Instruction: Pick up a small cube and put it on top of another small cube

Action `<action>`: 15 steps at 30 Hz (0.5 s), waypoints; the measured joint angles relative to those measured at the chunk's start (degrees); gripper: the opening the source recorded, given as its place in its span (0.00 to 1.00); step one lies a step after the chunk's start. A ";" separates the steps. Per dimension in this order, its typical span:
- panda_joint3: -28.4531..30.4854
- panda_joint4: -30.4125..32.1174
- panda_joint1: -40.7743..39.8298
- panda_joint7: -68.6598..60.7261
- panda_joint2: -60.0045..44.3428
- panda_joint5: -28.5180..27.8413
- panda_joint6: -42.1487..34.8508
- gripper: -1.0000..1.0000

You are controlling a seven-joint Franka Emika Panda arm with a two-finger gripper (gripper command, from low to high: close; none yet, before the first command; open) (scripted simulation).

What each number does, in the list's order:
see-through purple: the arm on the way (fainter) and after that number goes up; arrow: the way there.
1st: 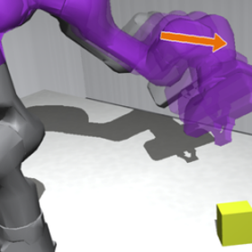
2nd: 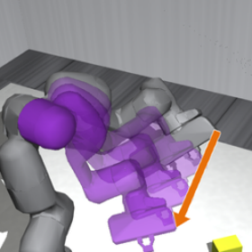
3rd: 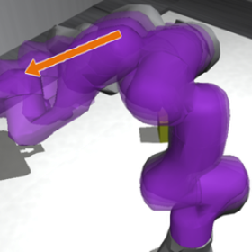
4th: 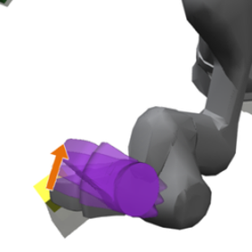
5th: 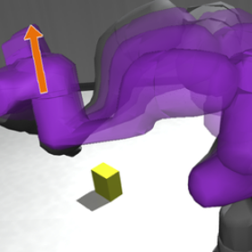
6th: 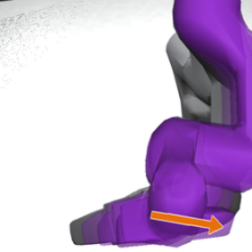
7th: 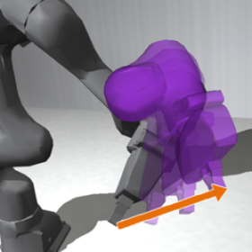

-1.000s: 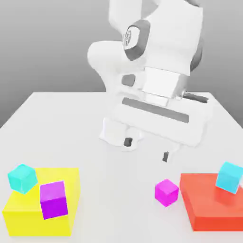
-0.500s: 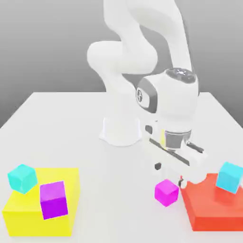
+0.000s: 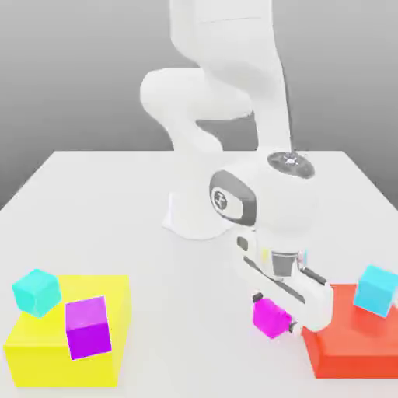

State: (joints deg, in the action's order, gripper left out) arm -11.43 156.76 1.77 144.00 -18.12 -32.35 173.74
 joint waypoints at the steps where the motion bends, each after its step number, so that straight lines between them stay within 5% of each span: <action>1: 0.00 0.00 0.00 -0.01 0.00 0.01 0.04 0.00; 6: -1.50 0.16 -1.22 -0.89 0.74 1.17 -0.43 0.00; 15: -16.45 2.47 -12.11 -13.55 9.77 18.18 -6.28 0.00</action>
State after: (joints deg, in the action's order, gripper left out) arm -27.89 159.23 -10.33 130.45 -8.35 -14.17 167.47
